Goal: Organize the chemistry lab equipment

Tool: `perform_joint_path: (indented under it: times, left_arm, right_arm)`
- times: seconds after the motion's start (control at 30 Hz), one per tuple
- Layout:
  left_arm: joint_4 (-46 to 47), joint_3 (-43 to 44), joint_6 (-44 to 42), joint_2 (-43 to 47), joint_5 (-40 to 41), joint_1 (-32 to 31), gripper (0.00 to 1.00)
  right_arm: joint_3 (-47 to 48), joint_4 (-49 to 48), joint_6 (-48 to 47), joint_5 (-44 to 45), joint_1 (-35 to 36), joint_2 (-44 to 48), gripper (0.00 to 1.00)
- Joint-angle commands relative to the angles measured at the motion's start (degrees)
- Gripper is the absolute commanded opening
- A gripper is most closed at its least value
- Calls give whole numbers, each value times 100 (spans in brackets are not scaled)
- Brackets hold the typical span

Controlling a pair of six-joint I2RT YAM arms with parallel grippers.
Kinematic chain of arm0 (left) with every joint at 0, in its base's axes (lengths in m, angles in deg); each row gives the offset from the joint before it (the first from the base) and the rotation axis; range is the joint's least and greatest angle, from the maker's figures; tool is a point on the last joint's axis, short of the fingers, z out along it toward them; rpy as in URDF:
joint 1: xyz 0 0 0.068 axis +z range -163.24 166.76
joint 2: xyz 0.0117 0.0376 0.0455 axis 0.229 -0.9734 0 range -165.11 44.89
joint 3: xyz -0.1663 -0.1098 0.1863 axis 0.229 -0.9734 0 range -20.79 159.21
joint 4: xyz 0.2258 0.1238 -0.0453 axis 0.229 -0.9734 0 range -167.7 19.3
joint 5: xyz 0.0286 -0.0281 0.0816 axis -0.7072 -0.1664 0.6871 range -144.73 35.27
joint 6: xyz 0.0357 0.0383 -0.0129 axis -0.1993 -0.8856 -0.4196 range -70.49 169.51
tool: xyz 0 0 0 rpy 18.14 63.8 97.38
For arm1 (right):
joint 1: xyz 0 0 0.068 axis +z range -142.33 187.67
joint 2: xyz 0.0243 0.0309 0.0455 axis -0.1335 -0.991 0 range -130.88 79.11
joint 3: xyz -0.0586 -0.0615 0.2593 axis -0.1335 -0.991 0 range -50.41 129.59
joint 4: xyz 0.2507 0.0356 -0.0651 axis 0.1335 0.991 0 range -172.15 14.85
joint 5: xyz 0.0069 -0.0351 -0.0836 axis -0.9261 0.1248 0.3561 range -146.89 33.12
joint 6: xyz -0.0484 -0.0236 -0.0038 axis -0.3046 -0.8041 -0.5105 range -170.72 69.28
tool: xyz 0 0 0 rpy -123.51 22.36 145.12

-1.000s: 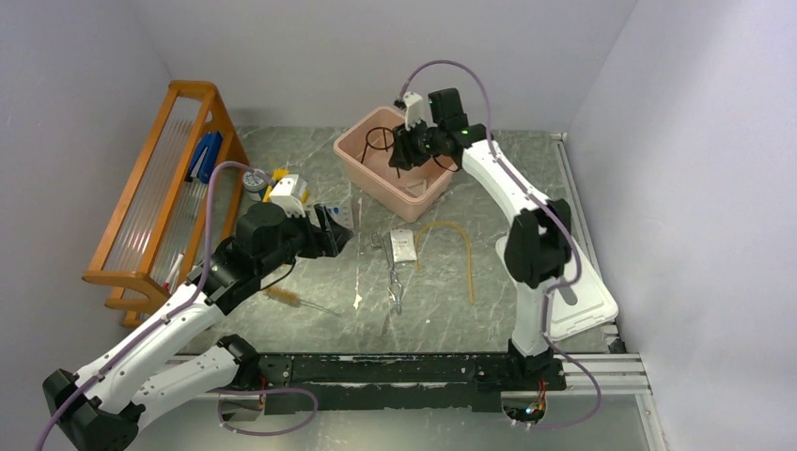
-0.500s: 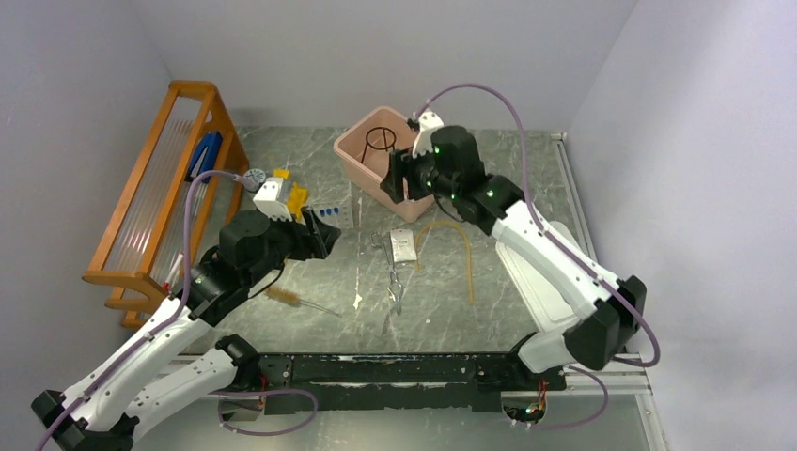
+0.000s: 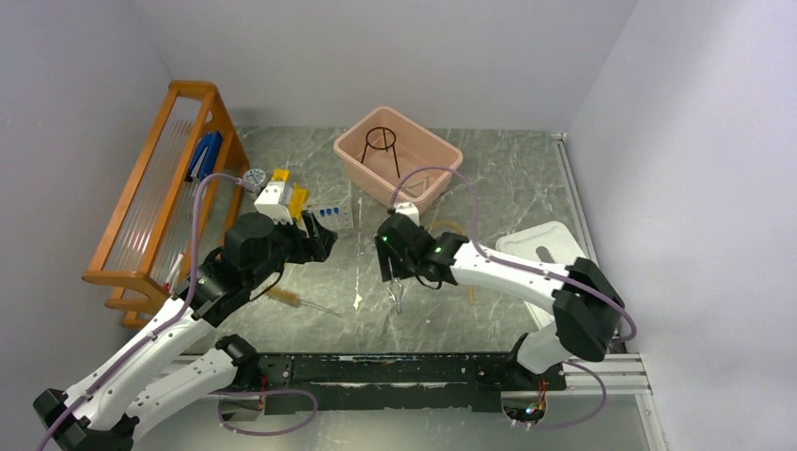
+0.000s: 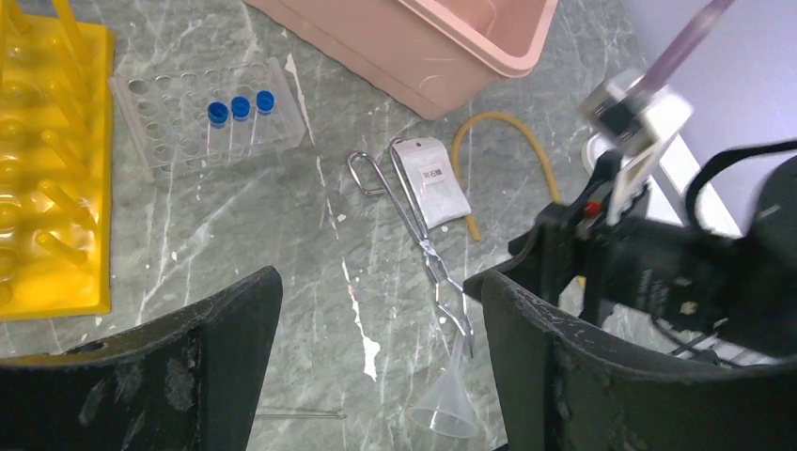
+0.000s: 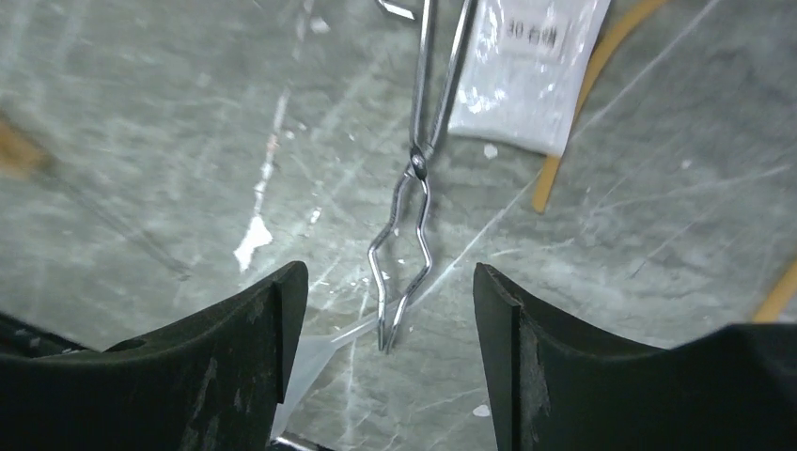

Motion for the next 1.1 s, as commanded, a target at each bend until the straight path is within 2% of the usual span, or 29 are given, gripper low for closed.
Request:
perform_joint_path:
  times: [0.0,0.03,0.1,0.2,0.4,0.53,0.6,0.77,0.9,1.07]
  left_arm:
    - [-5,-58,-22,-50,134,23,81]
    - [-1,-69,-4,-54,141,21,81]
    - [4,-72,18,-77,148,20,82]
    - [4,-46,28,-137,152,20,81]
    - [89,-28,27,-382,133,22,81]
    - [191,-37,45,-511,113,21,81]
    - [214,-37,37,-541,132,23,81]
    - [208,-106,80,-579,170,20,81]
    - [303,-257,490,-569,165,20,81]
    - [562,-578,1139,-520,21,20,84]
  right_arm:
    - [-314,-646,680,665,194,-364,62]
    - [-321,-789,607,649,194,-508,51]
    - [-232,-864,550,651,194,-836,44]
    - [-73,-938,420,674,199,-1277,39]
    - [153,-1042,325,817,186,-1829,41]
    - [254,-1019,270,860,188,-2120,37]
    - [208,-1070,278,912,192,-2155,33]
    - [33,-1297,94,976,178,-2134,16]
    - [18,-1485,-230,929,183,-2048,2]
    - [6,-1601,-480,826,182,-1690,0]
